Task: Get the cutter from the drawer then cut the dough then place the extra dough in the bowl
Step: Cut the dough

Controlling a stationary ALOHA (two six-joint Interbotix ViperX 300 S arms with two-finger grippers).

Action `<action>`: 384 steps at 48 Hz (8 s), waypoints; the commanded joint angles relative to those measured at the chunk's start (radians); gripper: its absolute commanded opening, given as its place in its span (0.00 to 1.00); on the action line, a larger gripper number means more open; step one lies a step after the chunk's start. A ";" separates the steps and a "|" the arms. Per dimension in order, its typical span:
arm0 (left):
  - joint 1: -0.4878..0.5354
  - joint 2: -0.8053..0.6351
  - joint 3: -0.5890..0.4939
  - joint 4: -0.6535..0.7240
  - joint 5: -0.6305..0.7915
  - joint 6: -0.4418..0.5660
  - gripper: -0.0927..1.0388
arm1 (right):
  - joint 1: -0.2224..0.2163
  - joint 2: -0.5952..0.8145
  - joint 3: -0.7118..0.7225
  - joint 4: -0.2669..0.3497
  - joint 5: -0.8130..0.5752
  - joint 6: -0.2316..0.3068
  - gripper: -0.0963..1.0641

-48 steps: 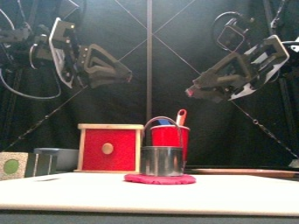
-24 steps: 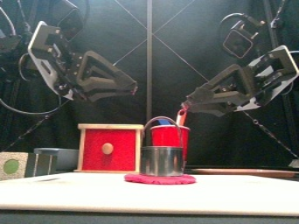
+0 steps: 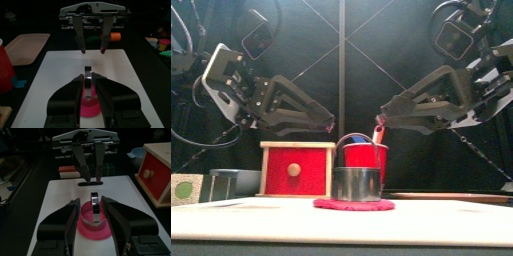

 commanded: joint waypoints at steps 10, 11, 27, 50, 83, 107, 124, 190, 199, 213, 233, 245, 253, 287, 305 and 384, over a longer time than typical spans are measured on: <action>0.003 -0.014 -0.023 0.000 -0.008 0.003 0.79 | -0.003 -0.067 -0.060 0.083 0.160 -0.008 0.75; 0.005 -0.012 -0.023 -0.002 -0.008 0.003 0.79 | -0.005 -0.069 -0.061 0.084 0.173 -0.011 0.75; 0.009 -0.002 -0.054 -0.002 0.083 0.003 0.79 | -0.035 -0.077 -0.055 0.058 0.272 -0.014 0.75; 0.054 0.003 -0.075 -0.002 0.140 0.003 0.79 | -0.087 -0.058 -0.071 0.005 0.331 -0.015 0.75; 0.054 0.058 -0.114 0.026 0.170 0.003 0.69 | -0.133 -0.032 -0.095 -0.074 0.356 -0.009 0.74; 0.057 0.057 -0.114 0.023 0.233 0.006 0.64 | -0.135 -0.005 -0.123 -0.080 0.420 -0.011 0.67; 0.057 0.055 -0.114 0.046 0.313 0.006 0.55 | -0.143 0.005 -0.117 -0.091 0.439 -0.014 0.55; 0.057 0.130 -0.120 0.040 0.465 -0.002 0.39 | -0.176 0.109 -0.123 -0.078 0.657 -0.005 0.54; 0.057 0.132 -0.120 0.040 0.468 0.000 0.39 | -0.184 0.115 -0.124 -0.077 0.696 -0.005 0.54; 0.057 0.132 -0.120 0.038 0.485 0.000 0.39 | -0.192 0.117 -0.121 -0.077 0.730 -0.003 0.54; 0.057 0.135 -0.123 0.038 0.548 0.000 0.39 | -0.202 0.118 -0.127 -0.077 0.756 -0.005 0.54; 0.057 0.140 -0.124 0.038 0.560 -0.002 0.37 | -0.204 0.118 -0.127 -0.077 0.759 -0.005 0.54; 0.057 0.147 -0.124 0.040 0.572 -0.002 0.37 | -0.204 0.118 -0.127 -0.077 0.764 -0.003 0.54; 0.057 0.161 -0.135 0.038 0.584 0.002 0.37 | -0.213 0.121 -0.127 -0.083 0.770 -0.005 0.54; 0.060 0.161 -0.135 0.040 0.598 0.002 0.37 | -0.213 0.121 -0.129 -0.084 0.779 -0.006 0.54; 0.089 0.081 -0.130 0.044 0.595 0.005 0.61 | -0.206 0.023 -0.156 -0.107 0.747 -0.009 0.66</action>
